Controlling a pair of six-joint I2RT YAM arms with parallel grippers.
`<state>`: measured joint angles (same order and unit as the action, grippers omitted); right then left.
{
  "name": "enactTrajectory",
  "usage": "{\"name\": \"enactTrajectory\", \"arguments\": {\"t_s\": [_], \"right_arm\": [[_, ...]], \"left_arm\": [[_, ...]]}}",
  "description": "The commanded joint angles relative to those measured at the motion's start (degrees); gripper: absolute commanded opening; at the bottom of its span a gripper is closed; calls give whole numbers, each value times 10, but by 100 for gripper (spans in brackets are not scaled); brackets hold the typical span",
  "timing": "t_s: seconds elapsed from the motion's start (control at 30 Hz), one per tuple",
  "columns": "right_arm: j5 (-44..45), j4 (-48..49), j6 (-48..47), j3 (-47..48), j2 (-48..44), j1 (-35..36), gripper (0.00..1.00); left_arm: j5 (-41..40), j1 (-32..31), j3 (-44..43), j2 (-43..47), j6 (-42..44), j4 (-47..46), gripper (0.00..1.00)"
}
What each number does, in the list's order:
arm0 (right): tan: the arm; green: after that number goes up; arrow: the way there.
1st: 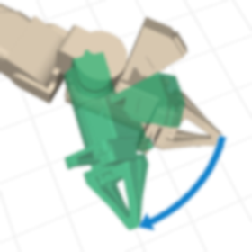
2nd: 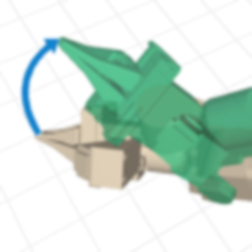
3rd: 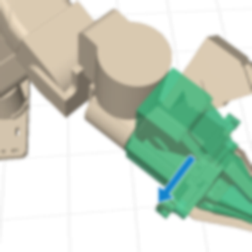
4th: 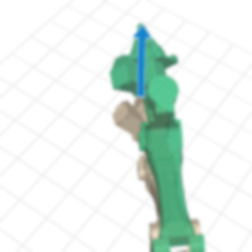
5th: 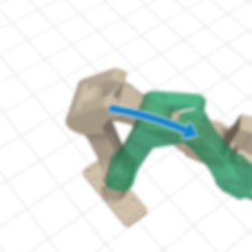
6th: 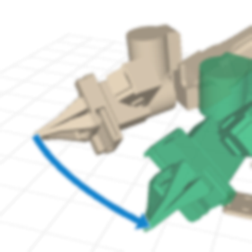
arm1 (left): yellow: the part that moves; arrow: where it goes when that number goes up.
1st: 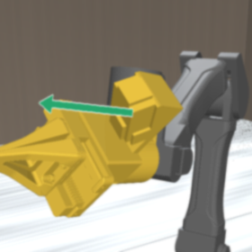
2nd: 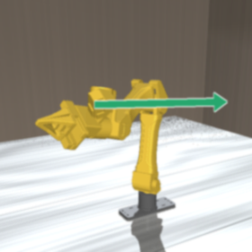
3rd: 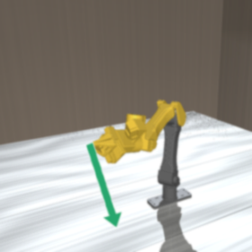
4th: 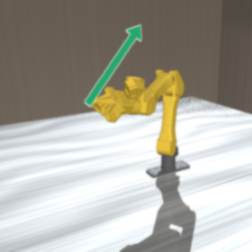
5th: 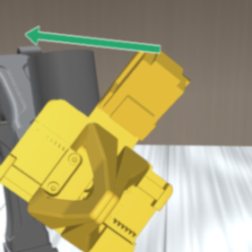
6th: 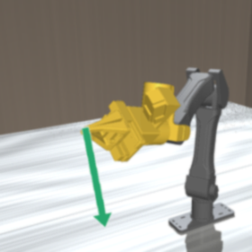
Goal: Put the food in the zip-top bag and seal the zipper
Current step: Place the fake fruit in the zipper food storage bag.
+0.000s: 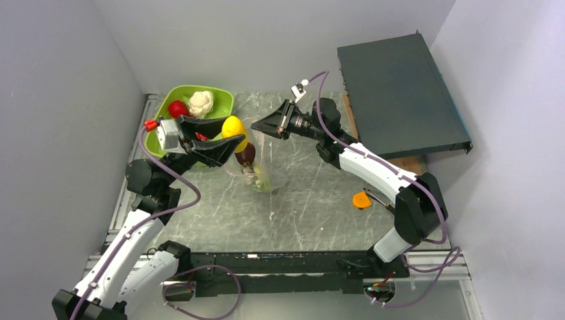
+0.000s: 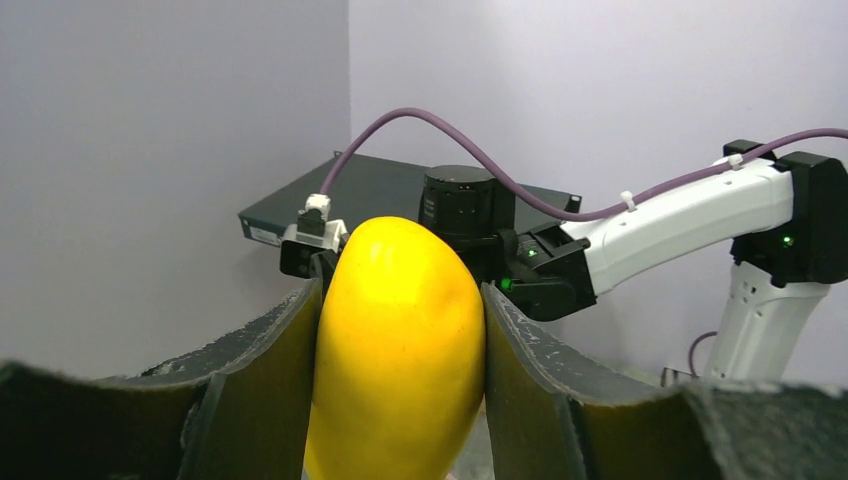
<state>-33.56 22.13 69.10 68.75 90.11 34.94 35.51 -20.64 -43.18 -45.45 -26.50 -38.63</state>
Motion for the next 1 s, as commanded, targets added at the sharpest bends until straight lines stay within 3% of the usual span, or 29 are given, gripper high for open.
{"name": "enactTrajectory", "arguments": {"t_s": [0.0, 0.27, 0.43, 0.47, 0.5, 0.6, 0.63, 0.73, 0.83, 0.97], "right_arm": [[-1, 40, 26, 32, -25, -4, 0], [-9, 70, 67, 34, -26, -5, 0], [-6, 90, 89, 39, -23, -5, 0], [-5, 91, 92, 41, -24, -4, 0], [-5, 95, 94, 41, -24, -4, 0], [-6, 101, 100, 47, -22, -4, 0], [-7, 102, 101, 49, -21, -3, 0], [-9, 105, 101, 53, -20, -5, 0], [-11, 107, 101, 51, -19, -6, 0], [-15, 111, 102, 48, -15, -7, 0]], "left_arm": [[-48, -6, 21, 22, 49, -41, 0], [-83, -10, 65, 4, 70, -141, 0], [-75, -11, 75, -37, 40, -205, 0], [-70, -11, 75, -47, 37, -212, 6], [-63, -11, 74, -55, 34, -215, 20], [-79, -11, 90, -65, 9, -235, 86], [-92, -11, 98, -62, 0, -237, 98], [-98, -10, 104, -35, 9, -194, 100], [-78, -11, 73, -1, 27, -81, 100], [-123, -10, -41, 30, 24, 217, 100]]}}
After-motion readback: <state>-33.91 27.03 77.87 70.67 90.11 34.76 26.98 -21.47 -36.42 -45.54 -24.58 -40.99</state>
